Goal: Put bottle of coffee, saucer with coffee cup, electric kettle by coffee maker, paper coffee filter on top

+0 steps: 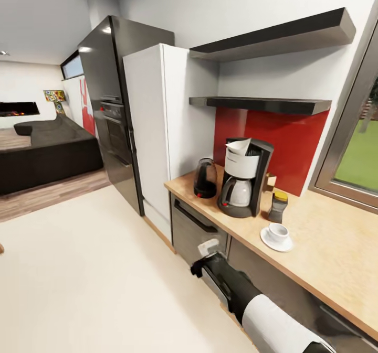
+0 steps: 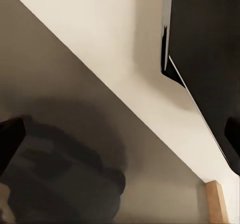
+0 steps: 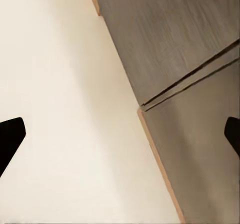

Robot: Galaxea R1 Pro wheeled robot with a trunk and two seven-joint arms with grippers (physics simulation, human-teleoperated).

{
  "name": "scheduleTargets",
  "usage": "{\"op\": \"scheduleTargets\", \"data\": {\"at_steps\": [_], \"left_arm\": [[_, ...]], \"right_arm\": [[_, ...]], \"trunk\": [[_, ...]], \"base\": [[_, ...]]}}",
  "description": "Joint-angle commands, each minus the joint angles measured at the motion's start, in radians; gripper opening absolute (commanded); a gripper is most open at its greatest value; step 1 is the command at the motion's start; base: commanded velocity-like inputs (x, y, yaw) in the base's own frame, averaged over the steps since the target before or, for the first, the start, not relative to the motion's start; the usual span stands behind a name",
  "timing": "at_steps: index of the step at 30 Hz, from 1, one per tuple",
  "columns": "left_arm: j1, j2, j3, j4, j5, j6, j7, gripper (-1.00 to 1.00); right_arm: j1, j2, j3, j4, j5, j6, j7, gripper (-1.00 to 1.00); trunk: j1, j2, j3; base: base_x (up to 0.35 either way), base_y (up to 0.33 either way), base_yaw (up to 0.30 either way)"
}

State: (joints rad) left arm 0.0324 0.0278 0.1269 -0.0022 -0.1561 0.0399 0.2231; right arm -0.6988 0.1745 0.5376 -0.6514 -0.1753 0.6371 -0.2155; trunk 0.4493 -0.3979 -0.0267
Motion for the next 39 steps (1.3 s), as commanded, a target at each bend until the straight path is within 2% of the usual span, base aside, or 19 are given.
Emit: {"op": "scheduleTargets", "data": {"at_steps": [1,4,6,8,10,13,14,15,16,18,20,21,23,25,29,33,39], "left_arm": [[0.0,0.0,0.008,-0.001,-0.011,0.003,0.002,1.0],[-0.001,-0.002,0.008,-0.003,-0.011,-0.01,0.0,1.0],[-0.001,-0.005,0.008,-0.004,-0.012,-0.042,-0.001,1.0],[-0.002,-0.008,0.007,-0.004,-0.012,-0.082,-0.002,1.0],[-0.003,-0.01,0.006,-0.004,-0.014,-0.124,-0.002,1.0],[-0.003,-0.01,0.004,-0.011,-0.015,-0.136,-0.002,1.0],[-0.003,-0.008,0.002,-0.033,-0.015,-0.139,-0.003,1.0],[-0.003,-0.007,0.001,-0.049,-0.015,-0.142,-0.003,1.0],[-0.003,-0.007,0.001,-0.065,-0.015,-0.158,-0.004,1.0],[-0.003,-0.008,0.002,-0.074,-0.015,-0.179,-0.004,1.0],[-0.003,-0.01,0.003,-0.084,-0.014,-0.204,-0.004,1.0],[-0.003,-0.011,0.004,-0.089,-0.013,-0.215,-0.004,1.0],[-0.003,-0.013,0.005,-0.093,-0.013,-0.222,-0.004,1.0],[-0.003,-0.022,0.006,-0.096,-0.013,-0.227,-0.004,1.0],[-0.003,-0.033,0.005,-0.098,-0.012,-0.228,-0.004,1.0],[-0.003,-0.046,0.005,-0.099,-0.013,-0.229,-0.004,1.0],[-0.003,-0.05,0.007,-0.091,-0.012,-0.224,-0.004,1.0]], "right_arm": [[0.047,0.0,0.005,0.023,-0.007,-0.044,0.003,1.0],[0.126,0.0,0.004,0.119,-0.005,-0.152,0.019,1.0],[0.146,0.0,0.003,0.21,-0.003,-0.24,0.045,1.0],[0.154,0.0,0.003,0.333,-0.003,-0.346,0.085,1.0],[0.159,0.0,0.001,0.531,-0.003,-0.513,0.152,1.0],[0.175,0.0,0.001,0.595,-0.003,-0.58,0.21,1.0],[0.208,-0.018,0.0,0.613,-0.004,-0.602,0.287,1.0],[0.227,-0.039,-0.001,0.619,-0.004,-0.609,0.338,1.0],[0.252,-0.072,-0.004,0.622,-0.009,-0.614,0.373,1.0],[0.272,-0.098,-0.005,0.623,-0.028,-0.616,0.386,1.0],[0.298,-0.128,-0.006,0.624,-0.083,-0.616,0.394,1.0],[0.325,-0.146,-0.006,0.625,-0.138,-0.616,0.396,1.0],[0.361,-0.157,-0.005,0.625,-0.184,-0.616,0.395,1.0],[0.439,-0.167,-0.005,0.625,-0.228,-0.617,0.376,1.0],[0.47,-0.168,-0.004,0.625,-0.238,-0.617,0.319,1.0],[0.474,-0.167,-0.002,0.625,-0.235,-0.617,0.308,1.0],[0.475,-0.167,-0.001,0.625,-0.23,-0.615,0.307,1.0]], "trunk": [[0.001,-0.002,-0.002],[0.001,-0.002,-0.002],[0.001,-0.002,-0.002],[0.001,-0.002,-0.002],[0.001,-0.002,-0.002],[0.001,-0.002,-0.002],[0.001,-0.002,-0.002],[0.001,-0.002,-0.002],[0.001,-0.002,-0.002],[0.001,-0.002,-0.002],[0.001,-0.002,-0.002],[0.001,-0.002,-0.002],[0.001,-0.002,-0.002],[0.001,-0.002,-0.002],[0.001,-0.002,-0.002],[0.001,-0.002,-0.002],[0.001,-0.002,-0.002]], "base": [[0.0,0.0,0.277],[0.0,0.0,0.277],[0.0,0.0,0.277],[0.0,0.0,0.277],[0.0,0.0,0.272],[0.0,0.0,0.253],[0.0,0.0,0.233],[0.0,0.0,0.217],[0.0,0.0,0.153],[0.0,0.0,0.104],[0.0,0.0,0.043],[0.0,0.0,0.017],[0.0,0.0,0.011],[0.0,0.0,0.003],[0.0,0.0,0.0],[0.0,0.0,0.0],[0.0,0.0,0.0]]}}
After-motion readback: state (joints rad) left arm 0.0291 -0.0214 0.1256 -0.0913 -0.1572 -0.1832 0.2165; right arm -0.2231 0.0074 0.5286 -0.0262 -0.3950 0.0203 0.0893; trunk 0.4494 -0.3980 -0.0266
